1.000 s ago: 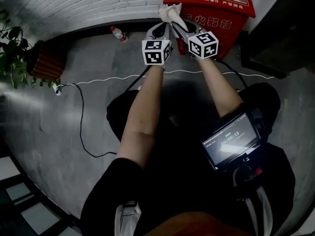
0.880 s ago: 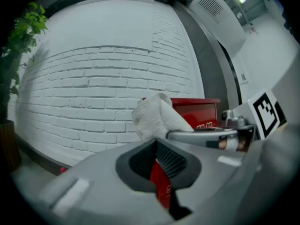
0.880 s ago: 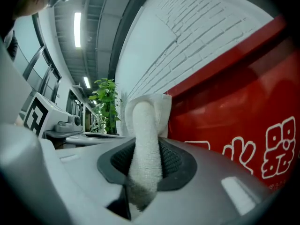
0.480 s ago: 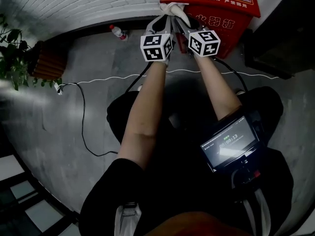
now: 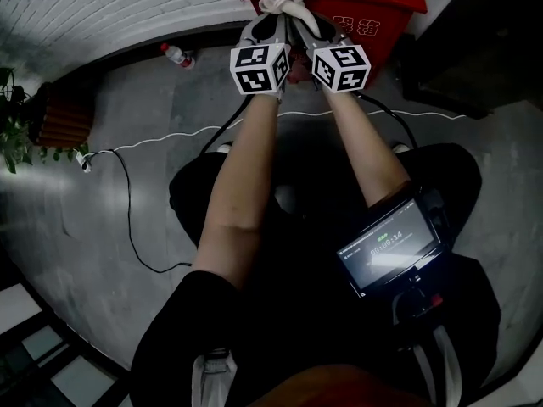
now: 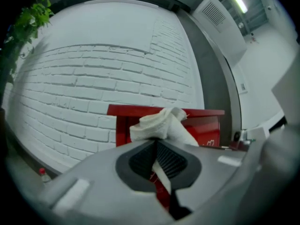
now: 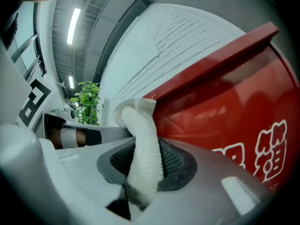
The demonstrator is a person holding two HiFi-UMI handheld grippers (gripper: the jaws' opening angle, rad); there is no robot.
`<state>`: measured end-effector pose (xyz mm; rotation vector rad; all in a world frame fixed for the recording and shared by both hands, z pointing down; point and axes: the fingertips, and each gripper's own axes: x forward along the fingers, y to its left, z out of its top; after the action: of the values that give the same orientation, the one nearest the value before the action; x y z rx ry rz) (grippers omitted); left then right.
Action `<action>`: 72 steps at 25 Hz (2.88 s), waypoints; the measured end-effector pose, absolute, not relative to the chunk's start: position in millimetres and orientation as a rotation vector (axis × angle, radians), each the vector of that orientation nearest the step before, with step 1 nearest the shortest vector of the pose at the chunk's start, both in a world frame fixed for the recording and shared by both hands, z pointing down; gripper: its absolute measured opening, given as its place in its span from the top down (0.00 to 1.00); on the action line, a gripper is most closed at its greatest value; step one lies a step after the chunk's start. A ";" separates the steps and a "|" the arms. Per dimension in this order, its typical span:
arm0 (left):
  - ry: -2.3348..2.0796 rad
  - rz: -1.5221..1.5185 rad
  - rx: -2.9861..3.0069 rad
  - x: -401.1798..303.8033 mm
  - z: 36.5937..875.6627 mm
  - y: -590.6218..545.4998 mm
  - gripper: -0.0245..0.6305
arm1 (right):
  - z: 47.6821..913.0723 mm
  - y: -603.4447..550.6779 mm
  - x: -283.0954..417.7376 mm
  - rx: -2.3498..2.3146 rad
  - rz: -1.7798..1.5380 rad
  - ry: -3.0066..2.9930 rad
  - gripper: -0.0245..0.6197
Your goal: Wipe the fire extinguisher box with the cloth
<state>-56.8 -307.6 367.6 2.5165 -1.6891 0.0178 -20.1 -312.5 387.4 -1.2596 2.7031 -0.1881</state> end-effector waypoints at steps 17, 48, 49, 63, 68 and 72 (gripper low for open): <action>-1.454 -0.061 2.709 58.6 374.5 -306.8 0.96 | 394.6 -308.8 94.7 -1.471 -0.114 2.543 0.80; -1.481 0.043 2.608 3.7 454.7 -278.1 0.96 | 413.3 -270.9 88.2 -1.482 -0.139 2.475 0.79; -1.509 0.051 2.585 -11.2 463.6 -273.5 0.96 | 421.6 -269.4 73.7 -1.454 -0.168 2.499 0.79; -1.606 -0.021 2.479 -103.3 487.2 -271.2 0.96 | 479.0 -278.8 -60.0 -1.324 -0.290 2.689 0.79; -1.583 -0.049 2.431 -104.8 495.9 -278.9 0.96 | 491.4 -293.8 -57.5 -1.405 -0.320 2.692 0.80; -1.548 -0.027 2.459 -91.4 498.3 -279.2 0.96 | 494.3 -302.6 -36.1 -1.508 -0.290 2.668 0.79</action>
<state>-91.4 -279.2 498.3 2.4589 -1.5484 -0.0267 -36.1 -302.6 494.3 -1.5078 2.6677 -0.2896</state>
